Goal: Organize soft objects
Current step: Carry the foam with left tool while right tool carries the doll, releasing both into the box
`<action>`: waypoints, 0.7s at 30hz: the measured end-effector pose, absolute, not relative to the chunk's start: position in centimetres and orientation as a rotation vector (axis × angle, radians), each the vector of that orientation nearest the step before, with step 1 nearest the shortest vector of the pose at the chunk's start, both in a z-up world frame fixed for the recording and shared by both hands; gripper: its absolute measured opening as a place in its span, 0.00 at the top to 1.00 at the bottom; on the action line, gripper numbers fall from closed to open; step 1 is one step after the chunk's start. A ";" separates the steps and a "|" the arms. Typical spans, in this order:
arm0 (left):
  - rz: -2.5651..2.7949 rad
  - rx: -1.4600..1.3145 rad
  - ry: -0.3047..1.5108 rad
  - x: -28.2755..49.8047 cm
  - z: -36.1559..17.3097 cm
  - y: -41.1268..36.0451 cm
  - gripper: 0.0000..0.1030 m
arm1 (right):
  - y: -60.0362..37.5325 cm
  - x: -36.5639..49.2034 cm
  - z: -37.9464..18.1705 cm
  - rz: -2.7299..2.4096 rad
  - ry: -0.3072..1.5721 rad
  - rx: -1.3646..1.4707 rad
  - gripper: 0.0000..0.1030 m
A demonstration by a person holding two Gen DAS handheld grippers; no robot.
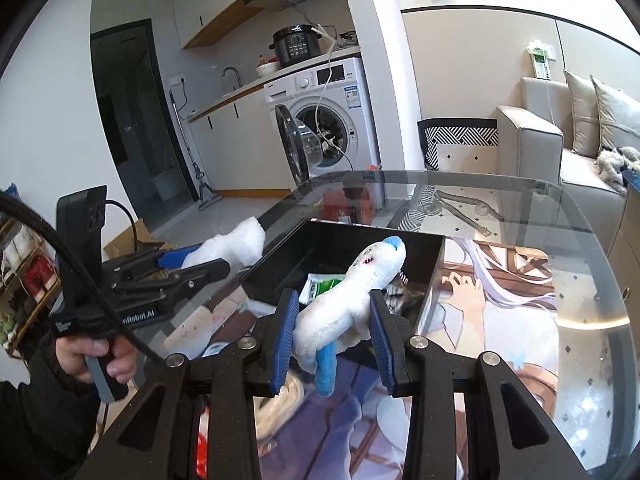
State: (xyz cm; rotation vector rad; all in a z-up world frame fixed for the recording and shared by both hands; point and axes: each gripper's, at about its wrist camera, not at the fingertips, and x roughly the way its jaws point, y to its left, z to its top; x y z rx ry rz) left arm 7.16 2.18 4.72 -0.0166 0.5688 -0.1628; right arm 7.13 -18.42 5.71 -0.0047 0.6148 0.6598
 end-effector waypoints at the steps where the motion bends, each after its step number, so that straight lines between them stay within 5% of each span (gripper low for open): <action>1: -0.162 -0.016 0.568 7.4 4.8 1.9 0.53 | -18.2 7.3 5.6 0.658 0.613 -0.007 0.66; 21: -0.144 -0.016 0.597 13.4 3.5 -1.1 0.53 | -17.3 12.9 3.6 0.628 0.628 0.006 0.66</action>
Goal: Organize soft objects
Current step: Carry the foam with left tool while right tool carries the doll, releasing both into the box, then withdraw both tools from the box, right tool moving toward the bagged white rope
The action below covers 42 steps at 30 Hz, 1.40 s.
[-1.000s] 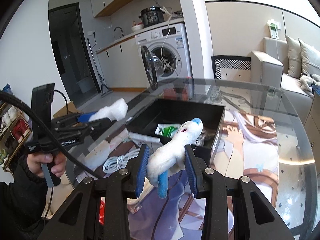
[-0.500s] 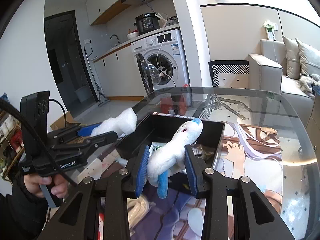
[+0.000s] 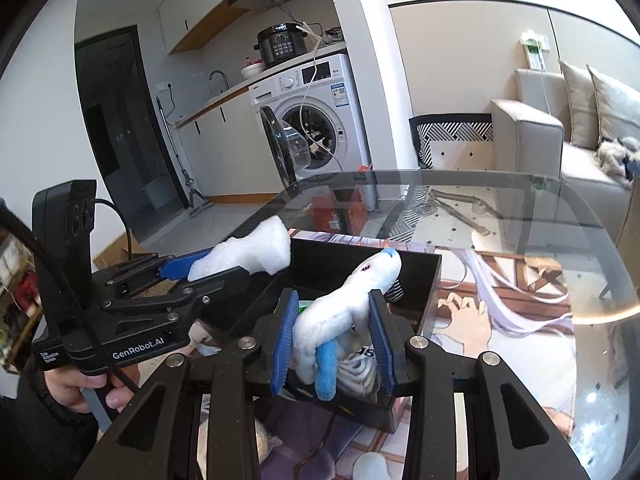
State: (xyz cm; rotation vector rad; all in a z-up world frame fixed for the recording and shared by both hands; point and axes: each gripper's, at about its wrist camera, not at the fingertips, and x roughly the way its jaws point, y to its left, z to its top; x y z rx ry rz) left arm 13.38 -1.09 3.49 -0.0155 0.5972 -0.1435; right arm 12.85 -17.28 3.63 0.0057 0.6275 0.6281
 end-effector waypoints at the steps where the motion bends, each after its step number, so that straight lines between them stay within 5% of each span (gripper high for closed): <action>1: -0.144 -0.016 0.602 13.6 3.3 -1.2 0.53 | -17.1 13.0 3.4 0.627 0.633 -0.001 0.66; 21: -0.166 0.052 0.622 14.2 2.5 -2.9 0.49 | -17.0 13.5 3.3 0.547 0.617 -0.063 0.59; 26: -0.190 0.109 0.593 12.2 3.3 -3.4 0.16 | -18.5 11.5 3.4 0.530 0.632 -0.069 0.32; 28: -0.173 0.109 0.573 11.2 3.6 -3.2 0.02 | -19.3 10.6 3.4 0.511 0.629 -0.052 0.05; 29: -0.172 0.095 0.568 10.7 3.7 -2.9 0.00 | -19.8 10.0 3.4 0.508 0.626 -0.035 0.02; 42: -0.091 0.021 0.592 5.9 3.1 0.6 0.00 | -21.2 5.8 3.7 0.535 0.691 0.004 0.00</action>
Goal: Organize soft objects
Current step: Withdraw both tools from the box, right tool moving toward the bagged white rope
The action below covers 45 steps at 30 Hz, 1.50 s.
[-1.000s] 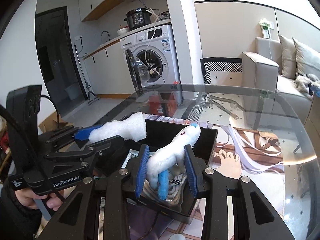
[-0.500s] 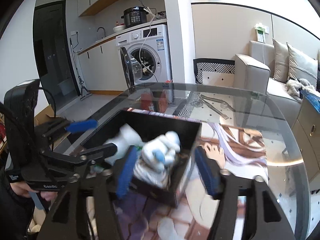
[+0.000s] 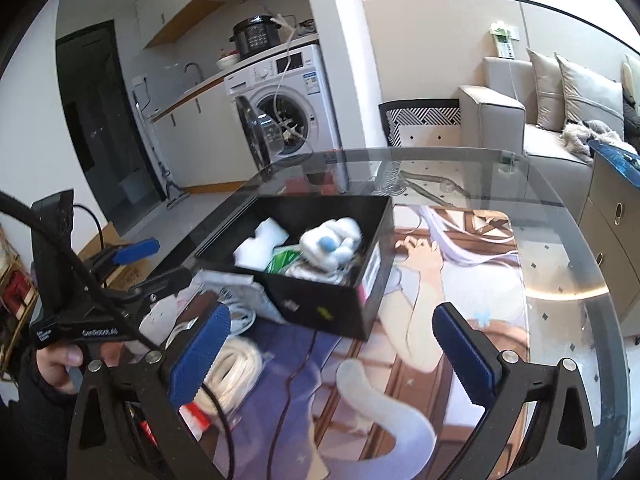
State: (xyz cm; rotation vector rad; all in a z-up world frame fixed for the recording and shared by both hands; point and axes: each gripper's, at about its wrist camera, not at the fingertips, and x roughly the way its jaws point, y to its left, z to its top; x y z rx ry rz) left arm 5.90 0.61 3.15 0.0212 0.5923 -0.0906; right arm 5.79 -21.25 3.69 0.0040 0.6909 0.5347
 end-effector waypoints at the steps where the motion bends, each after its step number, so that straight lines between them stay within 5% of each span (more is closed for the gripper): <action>1: -0.085 0.031 0.591 5.5 3.1 0.7 0.00 | -21.1 5.4 3.7 0.539 0.693 -0.005 0.00; 45: -0.096 0.063 0.627 3.5 1.0 0.9 0.00 | -15.8 2.1 -0.2 0.827 0.825 -0.206 0.01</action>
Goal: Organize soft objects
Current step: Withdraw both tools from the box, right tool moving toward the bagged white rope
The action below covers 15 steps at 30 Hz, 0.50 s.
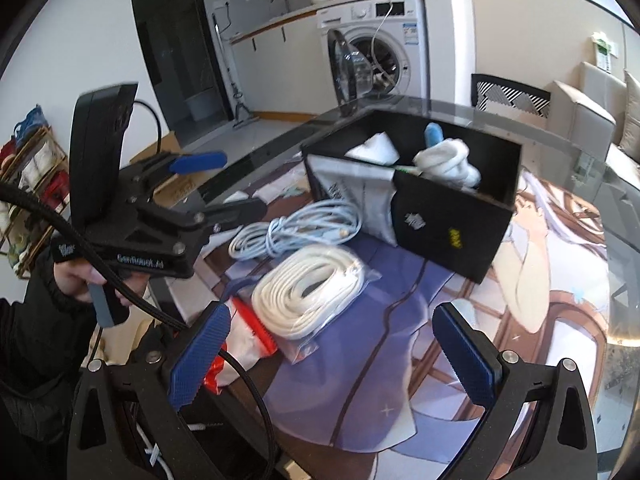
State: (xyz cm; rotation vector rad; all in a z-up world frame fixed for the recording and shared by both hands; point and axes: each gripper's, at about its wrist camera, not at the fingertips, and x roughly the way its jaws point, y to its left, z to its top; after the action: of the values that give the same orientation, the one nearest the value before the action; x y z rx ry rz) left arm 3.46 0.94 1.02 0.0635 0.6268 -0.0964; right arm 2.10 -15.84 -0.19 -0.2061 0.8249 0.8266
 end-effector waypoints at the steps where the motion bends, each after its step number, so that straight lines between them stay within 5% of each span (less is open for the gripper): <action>1: -0.096 0.064 0.629 3.5 1.0 0.9 0.00 | -15.7 2.1 -0.4 0.828 0.830 -0.208 0.01; 15: -0.068 0.046 0.652 4.2 0.2 2.2 0.00 | -11.7 4.2 -2.1 0.712 0.875 -0.191 0.01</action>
State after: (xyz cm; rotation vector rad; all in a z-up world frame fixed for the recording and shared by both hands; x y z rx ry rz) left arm 4.19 2.22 0.20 0.0463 0.6524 -0.0681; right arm 4.18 -11.73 -2.14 -0.1907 0.8747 0.7116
